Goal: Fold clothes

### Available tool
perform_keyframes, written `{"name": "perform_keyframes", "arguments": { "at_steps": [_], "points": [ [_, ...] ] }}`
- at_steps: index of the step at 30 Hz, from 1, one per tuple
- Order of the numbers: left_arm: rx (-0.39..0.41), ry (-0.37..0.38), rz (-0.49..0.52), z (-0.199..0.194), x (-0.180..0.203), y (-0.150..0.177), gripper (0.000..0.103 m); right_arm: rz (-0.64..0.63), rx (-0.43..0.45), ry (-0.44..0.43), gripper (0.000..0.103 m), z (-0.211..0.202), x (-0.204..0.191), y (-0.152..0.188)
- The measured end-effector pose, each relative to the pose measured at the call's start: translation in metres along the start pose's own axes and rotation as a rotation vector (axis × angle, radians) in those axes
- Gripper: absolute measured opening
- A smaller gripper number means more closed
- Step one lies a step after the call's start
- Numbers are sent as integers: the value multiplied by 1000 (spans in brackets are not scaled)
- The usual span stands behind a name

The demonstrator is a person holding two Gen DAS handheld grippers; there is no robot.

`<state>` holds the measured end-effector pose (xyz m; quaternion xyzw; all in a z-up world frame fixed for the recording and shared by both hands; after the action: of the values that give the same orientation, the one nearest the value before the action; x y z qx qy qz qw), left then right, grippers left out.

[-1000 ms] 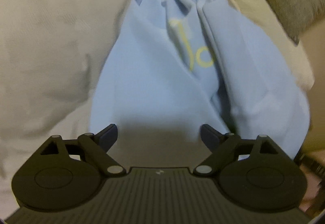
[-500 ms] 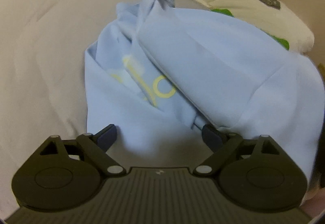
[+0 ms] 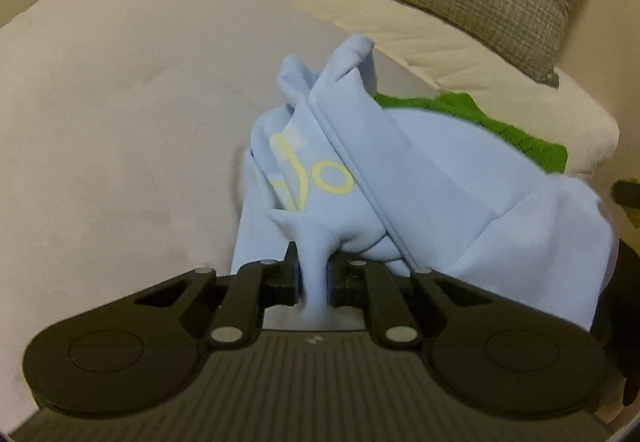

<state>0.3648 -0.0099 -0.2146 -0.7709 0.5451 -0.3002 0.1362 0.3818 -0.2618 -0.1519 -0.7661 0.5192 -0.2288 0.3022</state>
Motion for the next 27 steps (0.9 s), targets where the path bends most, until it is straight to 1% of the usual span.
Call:
{"name": "perform_keyframes", "arguments": {
  "at_steps": [1,2,3,4,5,6,8,9,10,11,12,13,15,17,20,23,25,27],
  "points": [
    [-3,-8,9,-2,0,3,9,-1,-23,16,2,6,0,-1],
    [-7,-17,19,-2,-1,7,9,-4,-56,35,24,12,0,0],
    [-14,-21,16,0,-3,11,9,-12,-99,61,59,19,1,4],
    [-22,-21,3,3,-8,13,9,-24,-106,80,74,22,1,10],
    [-30,-22,-10,5,-13,16,10,-40,-96,79,87,23,-1,15],
    [-38,-22,-23,8,-18,19,10,-53,-96,67,88,25,-2,21],
    [-56,-25,-41,17,-22,24,10,-62,-123,18,86,35,-4,34],
    [-66,-25,-45,23,-21,25,10,-52,-129,-22,79,39,-5,39],
    [-77,-28,-40,29,-21,25,10,-51,-136,-50,76,43,-7,43],
    [-82,-36,-28,30,-20,25,10,-75,-139,-47,64,45,-11,45],
    [-81,-45,-14,29,-17,29,9,-99,-143,-43,48,47,-15,47],
    [-69,-44,-8,23,-16,30,9,-123,-147,-35,43,46,-17,45],
    [-23,-24,-11,5,-13,26,9,-150,-138,-27,27,37,-19,38],
    [24,-2,-29,-20,-15,21,9,-178,-98,-23,20,22,-24,29],
    [91,12,-75,-67,-26,16,9,-183,-7,-54,16,-7,-35,9],
    [170,8,-138,-123,-49,17,9,-175,76,-127,16,-34,-52,-12],
    [238,-24,-177,-172,-72,25,9,-168,116,-190,16,-53,-69,-23],
    [305,-61,-215,-222,-96,36,9,-155,135,-272,16,-69,-91,-29]
  ]
}}
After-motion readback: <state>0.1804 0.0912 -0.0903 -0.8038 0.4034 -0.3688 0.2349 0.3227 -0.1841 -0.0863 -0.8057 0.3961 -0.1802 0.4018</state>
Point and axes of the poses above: each gripper's, at about its wrist camera, not at the fingertips, and z roughly the way its jaws point, x to its right, y to its underside, the point moved 4 cm from there along z, roughly the way its jaws point, and after that the axes turned 13 degrees about -z, right-handed, at the moved point
